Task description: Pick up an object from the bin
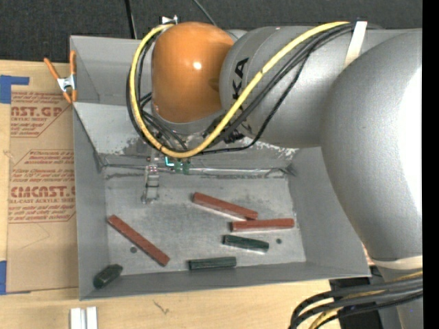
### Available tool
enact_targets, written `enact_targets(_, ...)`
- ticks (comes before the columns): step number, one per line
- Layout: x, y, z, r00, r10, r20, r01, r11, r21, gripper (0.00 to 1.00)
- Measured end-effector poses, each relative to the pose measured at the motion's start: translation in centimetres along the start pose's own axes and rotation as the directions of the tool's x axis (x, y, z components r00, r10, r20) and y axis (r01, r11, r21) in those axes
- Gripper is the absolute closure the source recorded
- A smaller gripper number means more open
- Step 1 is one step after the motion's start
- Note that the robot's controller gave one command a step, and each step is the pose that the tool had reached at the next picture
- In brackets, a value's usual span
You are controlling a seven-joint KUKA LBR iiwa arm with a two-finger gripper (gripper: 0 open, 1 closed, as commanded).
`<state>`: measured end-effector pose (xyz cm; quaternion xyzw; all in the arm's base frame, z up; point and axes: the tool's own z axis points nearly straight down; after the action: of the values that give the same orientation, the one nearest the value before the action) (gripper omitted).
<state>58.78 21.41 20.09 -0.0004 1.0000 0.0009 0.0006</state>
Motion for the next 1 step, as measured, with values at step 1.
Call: enact_targets(1, -0.02, -0.05, 0.0, 1.0, 0.001, 0.0, -0.001, 1.0, 0.0, 0.0)
